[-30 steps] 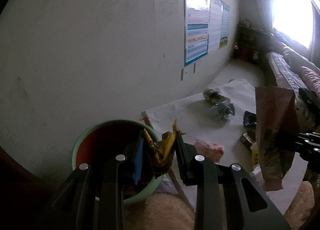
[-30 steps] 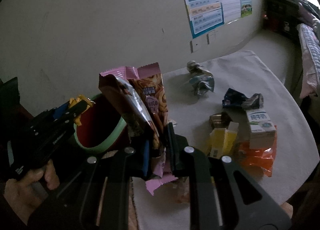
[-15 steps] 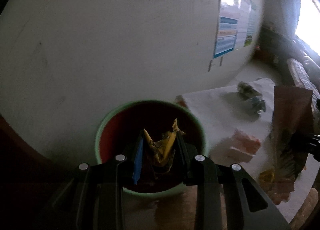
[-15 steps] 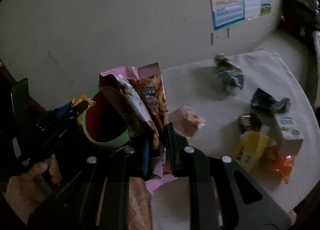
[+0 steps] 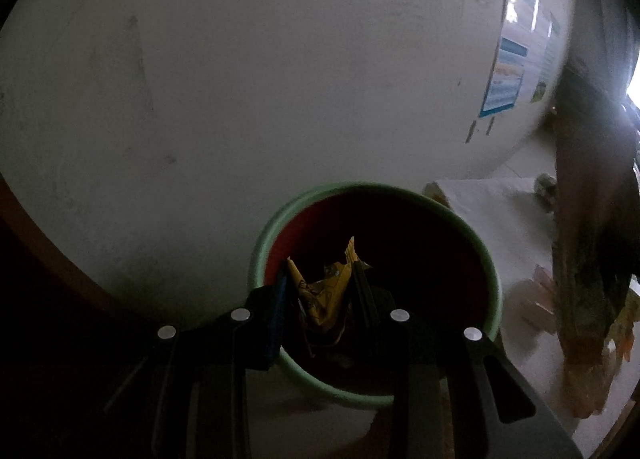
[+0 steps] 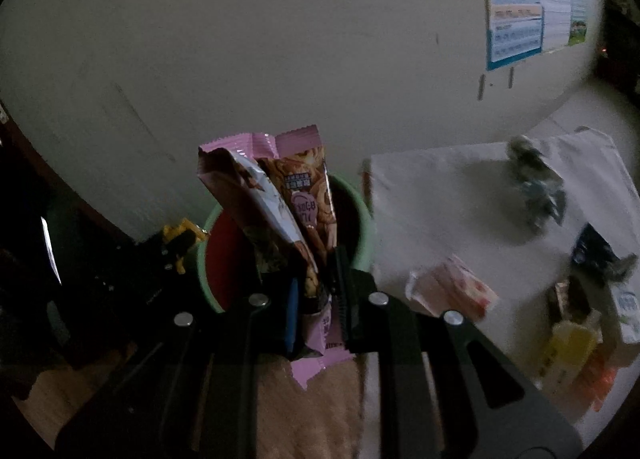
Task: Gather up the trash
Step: 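Lower the snack bag into the green bucket and open the right gripper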
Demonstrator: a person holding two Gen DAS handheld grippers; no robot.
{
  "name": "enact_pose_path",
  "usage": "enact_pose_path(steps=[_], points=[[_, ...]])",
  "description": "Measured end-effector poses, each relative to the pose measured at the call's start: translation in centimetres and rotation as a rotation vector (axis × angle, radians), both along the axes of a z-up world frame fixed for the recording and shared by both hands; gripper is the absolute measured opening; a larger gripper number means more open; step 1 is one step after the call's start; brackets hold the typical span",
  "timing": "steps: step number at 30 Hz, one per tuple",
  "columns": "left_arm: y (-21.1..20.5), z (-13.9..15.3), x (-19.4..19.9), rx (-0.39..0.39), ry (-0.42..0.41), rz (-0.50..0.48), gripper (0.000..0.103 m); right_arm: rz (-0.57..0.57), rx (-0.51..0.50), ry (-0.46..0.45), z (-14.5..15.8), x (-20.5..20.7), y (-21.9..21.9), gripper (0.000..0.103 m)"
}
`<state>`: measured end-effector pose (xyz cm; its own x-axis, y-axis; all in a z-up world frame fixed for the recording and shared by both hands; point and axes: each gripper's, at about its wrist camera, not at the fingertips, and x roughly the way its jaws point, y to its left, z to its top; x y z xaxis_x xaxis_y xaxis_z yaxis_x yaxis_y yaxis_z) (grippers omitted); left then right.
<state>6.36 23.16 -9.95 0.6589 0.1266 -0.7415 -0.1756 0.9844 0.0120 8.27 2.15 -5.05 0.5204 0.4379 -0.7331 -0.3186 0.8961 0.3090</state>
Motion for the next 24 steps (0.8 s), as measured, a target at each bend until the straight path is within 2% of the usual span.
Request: enact_pose_path(steps=[5,8,9,10,13,15,24], points=[[0.8,-0.5,1.0,-0.018,0.014,0.012,0.028,0.016,0.021,0.028,-0.5,2.2,2.3,0.017],[1.1,-0.6,1.3,-0.027,0.019,0.007,0.032,0.027,0.005,0.026,-0.7,3.0,3.6,0.018],[1.1,-0.6,1.4,-0.029,0.020,0.003,0.042,0.032,0.011,0.026,-0.7,3.2,4.0,0.021],[1.1,-0.7,1.5,-0.022,0.018,0.004,0.054,0.034,0.017,0.028,-0.8,3.4,4.1,0.030],[0.9,-0.5,1.4,-0.012,-0.003,0.000,0.067,0.031,0.023,0.018,-0.4,3.4,4.5,0.046],[1.0,-0.6,1.1,-0.010,-0.004,-0.004,0.070,0.023,0.019,-0.004,0.1,3.2,4.3,0.050],[-0.9,0.3,0.8,-0.025,-0.003,-0.019,0.072,-0.055,0.040,-0.004,0.5,1.2,-0.8,0.052]])
